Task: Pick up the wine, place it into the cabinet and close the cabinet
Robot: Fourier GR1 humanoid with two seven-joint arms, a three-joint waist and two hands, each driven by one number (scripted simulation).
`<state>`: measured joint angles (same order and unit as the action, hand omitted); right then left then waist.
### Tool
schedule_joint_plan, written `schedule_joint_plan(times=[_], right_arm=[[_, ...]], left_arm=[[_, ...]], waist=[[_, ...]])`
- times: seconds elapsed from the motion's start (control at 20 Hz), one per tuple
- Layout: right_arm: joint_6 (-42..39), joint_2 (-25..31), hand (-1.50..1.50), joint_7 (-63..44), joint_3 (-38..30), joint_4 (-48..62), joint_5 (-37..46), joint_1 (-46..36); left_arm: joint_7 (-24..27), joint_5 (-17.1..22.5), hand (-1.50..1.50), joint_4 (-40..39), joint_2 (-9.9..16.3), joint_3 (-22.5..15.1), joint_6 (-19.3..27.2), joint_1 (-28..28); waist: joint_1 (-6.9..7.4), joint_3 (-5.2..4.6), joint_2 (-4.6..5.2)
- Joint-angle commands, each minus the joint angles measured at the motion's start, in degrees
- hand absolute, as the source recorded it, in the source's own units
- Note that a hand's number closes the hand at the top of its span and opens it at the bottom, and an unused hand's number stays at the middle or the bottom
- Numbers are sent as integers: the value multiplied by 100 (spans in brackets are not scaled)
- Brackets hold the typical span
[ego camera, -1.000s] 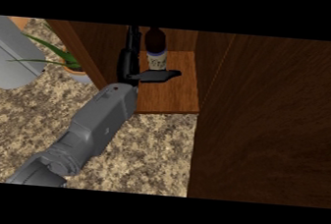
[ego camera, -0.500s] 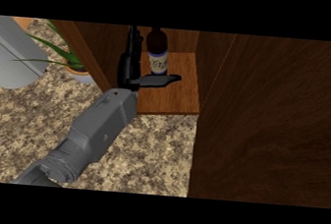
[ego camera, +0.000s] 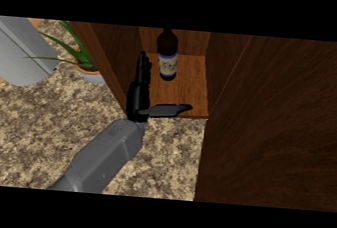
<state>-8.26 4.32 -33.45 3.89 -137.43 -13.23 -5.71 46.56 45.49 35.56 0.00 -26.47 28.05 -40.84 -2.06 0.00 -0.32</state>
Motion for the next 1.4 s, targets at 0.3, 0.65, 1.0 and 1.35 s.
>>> schedule_joint_plan(times=[0.3, 0.65, 1.0, 1.35], right_arm=[[141, 39, -150, -157, -152, -449, 65, 137], [98, 55, -150, -171, -215, -800, -150, 531], [12, 270, -150, -382, -430, -837, -467, 295], [-142, 239, -150, -533, -317, -786, -819, 412]], left_arm=[[-252, -496, -150, 2760, 0, -1447, 1528, 1695], [-765, -962, -150, 4435, 80, -1977, 2351, 2393], [-1155, -1503, -150, 5470, 431, -2198, 2803, 3089], [-978, -1792, -150, 6522, 1061, -2548, 2393, 4053]], waist=[[263, 3, -11], [228, 3, -10], [204, 2, 8], [195, 1, 9]])
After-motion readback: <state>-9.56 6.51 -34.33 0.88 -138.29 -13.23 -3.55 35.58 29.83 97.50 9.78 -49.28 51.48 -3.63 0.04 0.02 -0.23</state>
